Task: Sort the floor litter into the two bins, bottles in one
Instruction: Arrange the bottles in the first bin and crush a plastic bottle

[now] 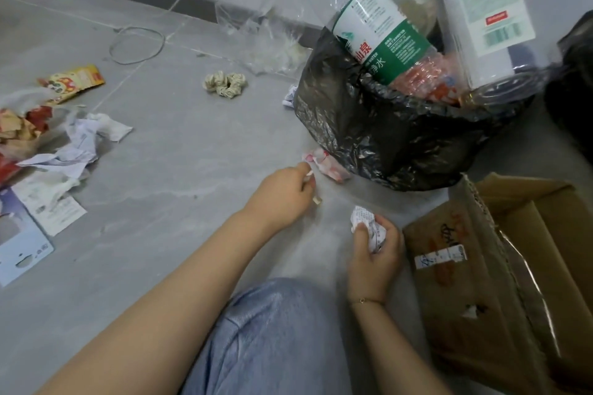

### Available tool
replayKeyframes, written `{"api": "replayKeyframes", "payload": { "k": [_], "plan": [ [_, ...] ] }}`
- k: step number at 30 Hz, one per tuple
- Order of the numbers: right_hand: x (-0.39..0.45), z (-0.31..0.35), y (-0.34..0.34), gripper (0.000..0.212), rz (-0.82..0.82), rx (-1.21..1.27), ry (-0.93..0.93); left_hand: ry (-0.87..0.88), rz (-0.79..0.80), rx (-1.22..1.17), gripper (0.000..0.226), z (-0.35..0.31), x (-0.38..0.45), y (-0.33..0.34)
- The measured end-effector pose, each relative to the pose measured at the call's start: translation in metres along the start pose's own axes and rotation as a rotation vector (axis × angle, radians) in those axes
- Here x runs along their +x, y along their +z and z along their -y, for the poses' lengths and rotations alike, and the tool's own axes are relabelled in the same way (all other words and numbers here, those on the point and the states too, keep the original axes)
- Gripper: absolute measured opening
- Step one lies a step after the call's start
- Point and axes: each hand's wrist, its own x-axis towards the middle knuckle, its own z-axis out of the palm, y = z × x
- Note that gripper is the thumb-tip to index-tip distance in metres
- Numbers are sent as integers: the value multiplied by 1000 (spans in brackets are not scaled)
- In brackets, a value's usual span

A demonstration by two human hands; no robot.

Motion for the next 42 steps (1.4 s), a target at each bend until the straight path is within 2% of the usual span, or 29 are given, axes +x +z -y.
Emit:
{"api": "replayKeyframes", "payload": {
  "k": [3,7,15,19,25,29,32,34,36,38,40,42],
  "plan": [
    [1,4,0,39,-5,-1,-19,-44,84,142,24,-10,11,14],
    [3,2,1,43,-26,-20,-50,-80,51,170,39,-4,13,31],
    [7,-3,3,30,-4,-109,-74,-104,-8,152,27,9,12,42],
    [6,-4,4,29,-5,-123,-96,-170,-63,27,36,20,1,36],
    [4,-3,5,39,-31,-107,-144,-181,-58,24,29,28,-2,37],
    [5,-3,5,34,-32,-127,-142,-189,-5,87,27,30,-1,39],
    [4,-3,6,32,-30,-144,-145,-138,24,154,29,31,0,39],
    [4,-2,5,31,-32,-147,-144,-43,-30,160,35,29,3,37],
    [4,-2,5,30,-22,-146,-132,138,-110,165,38,23,12,37],
    [4,-2,5,30,-14,-151,-133,344,-194,325,40,15,25,39],
    [4,-3,5,32,-18,-166,-155,447,-207,474,46,6,38,40],
    [5,-3,6,30,-18,-170,-168,449,-130,496,49,8,48,42]
  ]
}}
